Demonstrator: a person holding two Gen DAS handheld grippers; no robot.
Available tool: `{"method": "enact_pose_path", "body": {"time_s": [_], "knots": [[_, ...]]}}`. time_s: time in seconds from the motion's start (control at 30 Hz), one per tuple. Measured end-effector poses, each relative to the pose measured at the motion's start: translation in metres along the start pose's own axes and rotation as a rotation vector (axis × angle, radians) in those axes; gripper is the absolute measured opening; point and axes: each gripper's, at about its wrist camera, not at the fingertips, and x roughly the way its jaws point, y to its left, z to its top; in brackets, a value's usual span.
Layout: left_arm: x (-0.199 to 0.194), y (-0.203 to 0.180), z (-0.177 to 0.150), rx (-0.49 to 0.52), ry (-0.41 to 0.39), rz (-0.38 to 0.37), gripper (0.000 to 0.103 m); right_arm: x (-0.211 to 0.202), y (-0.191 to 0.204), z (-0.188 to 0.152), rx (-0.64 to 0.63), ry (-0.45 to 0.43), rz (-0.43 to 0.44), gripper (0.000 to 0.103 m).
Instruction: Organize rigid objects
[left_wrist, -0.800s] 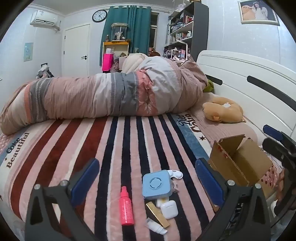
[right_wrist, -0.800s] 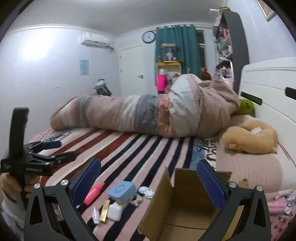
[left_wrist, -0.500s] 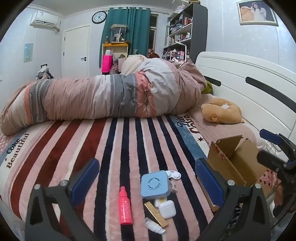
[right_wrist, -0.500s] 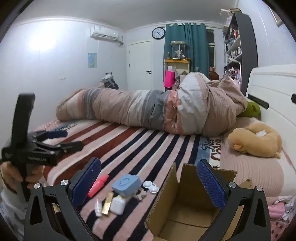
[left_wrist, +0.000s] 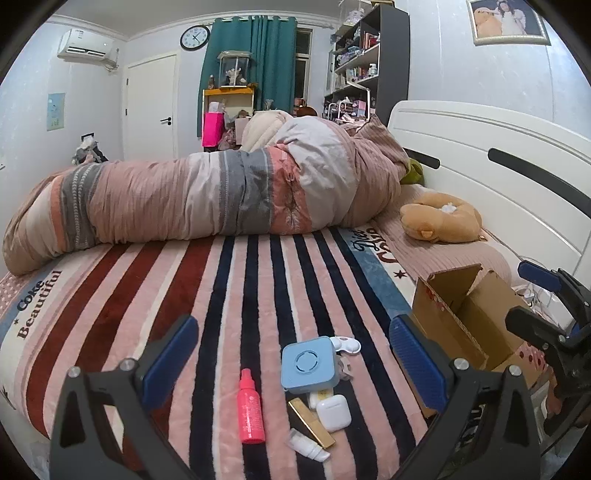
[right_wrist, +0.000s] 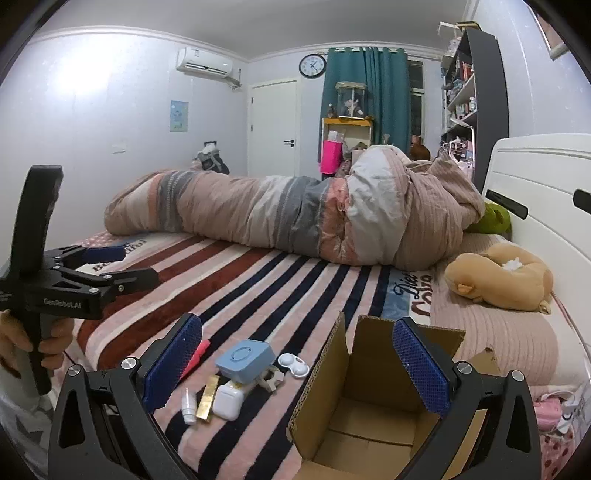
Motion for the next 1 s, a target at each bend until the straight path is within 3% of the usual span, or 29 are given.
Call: {"method": "enact_pose_path", "body": {"time_s": [1.0], "knots": [[0.003, -0.006, -0.002, -0.005, 0.017, 0.024, 0.103, -0.006, 0.003, -0.004, 0.016, -0.022, 0.006, 0.103]]}}
